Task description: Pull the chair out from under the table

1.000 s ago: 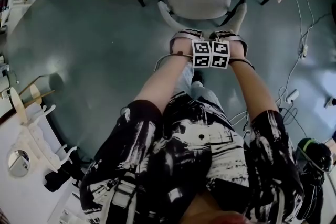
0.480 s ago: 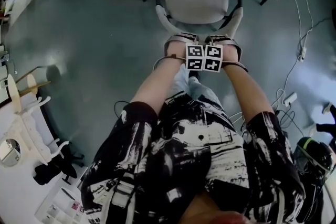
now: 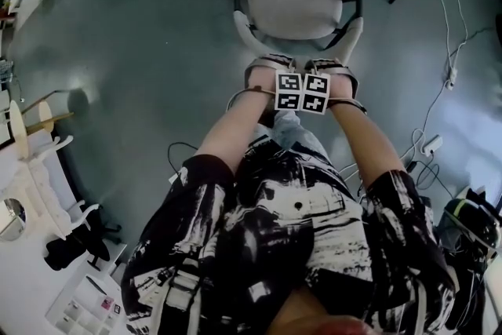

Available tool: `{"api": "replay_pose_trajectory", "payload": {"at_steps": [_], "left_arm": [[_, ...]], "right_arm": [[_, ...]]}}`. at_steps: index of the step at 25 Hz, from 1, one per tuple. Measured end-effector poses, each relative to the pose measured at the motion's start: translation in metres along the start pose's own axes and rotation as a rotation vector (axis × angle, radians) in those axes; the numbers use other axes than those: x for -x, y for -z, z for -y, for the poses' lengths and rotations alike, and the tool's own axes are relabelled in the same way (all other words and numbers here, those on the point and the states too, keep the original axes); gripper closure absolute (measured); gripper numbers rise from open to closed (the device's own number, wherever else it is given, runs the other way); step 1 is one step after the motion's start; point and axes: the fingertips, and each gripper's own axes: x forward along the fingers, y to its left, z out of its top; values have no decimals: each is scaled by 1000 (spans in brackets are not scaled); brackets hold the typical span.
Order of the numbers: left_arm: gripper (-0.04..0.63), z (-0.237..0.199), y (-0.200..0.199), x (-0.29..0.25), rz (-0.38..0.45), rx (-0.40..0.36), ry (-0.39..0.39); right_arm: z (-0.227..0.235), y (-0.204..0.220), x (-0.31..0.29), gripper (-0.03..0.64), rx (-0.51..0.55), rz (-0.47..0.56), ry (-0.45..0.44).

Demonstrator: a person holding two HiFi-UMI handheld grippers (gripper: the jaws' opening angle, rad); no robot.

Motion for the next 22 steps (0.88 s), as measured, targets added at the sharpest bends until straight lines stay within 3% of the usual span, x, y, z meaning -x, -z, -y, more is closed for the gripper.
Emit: {"api": "replay_pose_trajectory", "payload": {"at_steps": [22], "left_arm": [[551,155,-15,23,41,-42,20]], "right_arm": [[-150,-41,15,568,-48,-37,-2]]}}
